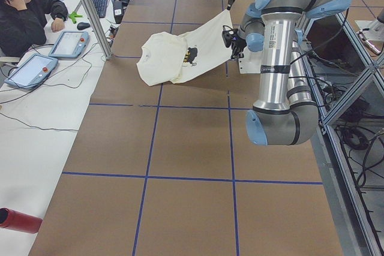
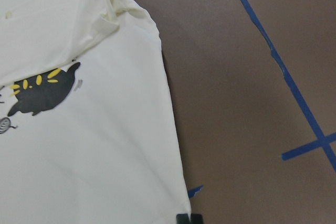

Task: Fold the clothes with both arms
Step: 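Carry the hem with both grippers over the shirt toward the collar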

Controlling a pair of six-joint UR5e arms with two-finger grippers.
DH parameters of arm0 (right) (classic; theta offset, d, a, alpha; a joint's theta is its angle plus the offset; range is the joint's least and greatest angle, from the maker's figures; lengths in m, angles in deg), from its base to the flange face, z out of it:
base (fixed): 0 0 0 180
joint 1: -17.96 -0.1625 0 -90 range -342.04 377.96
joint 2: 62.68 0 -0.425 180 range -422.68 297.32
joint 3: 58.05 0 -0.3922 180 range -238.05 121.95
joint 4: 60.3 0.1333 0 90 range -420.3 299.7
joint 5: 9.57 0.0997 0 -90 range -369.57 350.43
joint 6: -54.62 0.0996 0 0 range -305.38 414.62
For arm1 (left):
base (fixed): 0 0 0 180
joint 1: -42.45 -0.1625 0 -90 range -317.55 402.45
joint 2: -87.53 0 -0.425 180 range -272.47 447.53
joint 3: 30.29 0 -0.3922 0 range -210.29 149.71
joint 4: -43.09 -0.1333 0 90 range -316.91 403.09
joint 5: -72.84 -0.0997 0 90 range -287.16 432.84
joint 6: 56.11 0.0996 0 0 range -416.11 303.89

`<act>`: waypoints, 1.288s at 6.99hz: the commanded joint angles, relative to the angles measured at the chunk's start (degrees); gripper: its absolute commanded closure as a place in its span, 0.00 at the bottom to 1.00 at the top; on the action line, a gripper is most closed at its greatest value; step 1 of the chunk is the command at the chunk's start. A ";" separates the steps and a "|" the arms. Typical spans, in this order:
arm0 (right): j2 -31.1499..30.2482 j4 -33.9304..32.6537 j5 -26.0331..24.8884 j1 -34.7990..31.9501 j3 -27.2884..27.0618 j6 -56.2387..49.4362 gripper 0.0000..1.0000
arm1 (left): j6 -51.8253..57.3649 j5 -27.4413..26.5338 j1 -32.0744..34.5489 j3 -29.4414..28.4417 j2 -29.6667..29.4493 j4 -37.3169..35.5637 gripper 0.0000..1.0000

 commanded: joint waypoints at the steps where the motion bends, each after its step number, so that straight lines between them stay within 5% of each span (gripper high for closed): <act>1: 5.47 -7.10 6.63 -6.34 -2.83 -2.85 1.00 | 1.47 6.04 3.60 5.88 -0.64 -5.24 1.00; 3: 12.14 -8.34 9.44 -14.16 1.45 -12.16 1.00 | 15.21 7.82 12.28 1.35 -6.06 -5.34 1.00; 5: 20.84 -8.53 15.15 -26.71 12.66 -20.15 1.00 | 24.12 7.99 22.48 -8.39 -12.56 -5.42 1.00; 7: 22.02 -7.30 17.37 -34.91 21.74 -26.76 1.00 | 28.88 8.08 28.91 -20.07 -19.17 -5.08 1.00; 9: 22.28 4.06 17.37 -38.27 33.32 -28.02 1.00 | 31.36 7.82 32.53 -31.58 -23.56 -1.06 1.00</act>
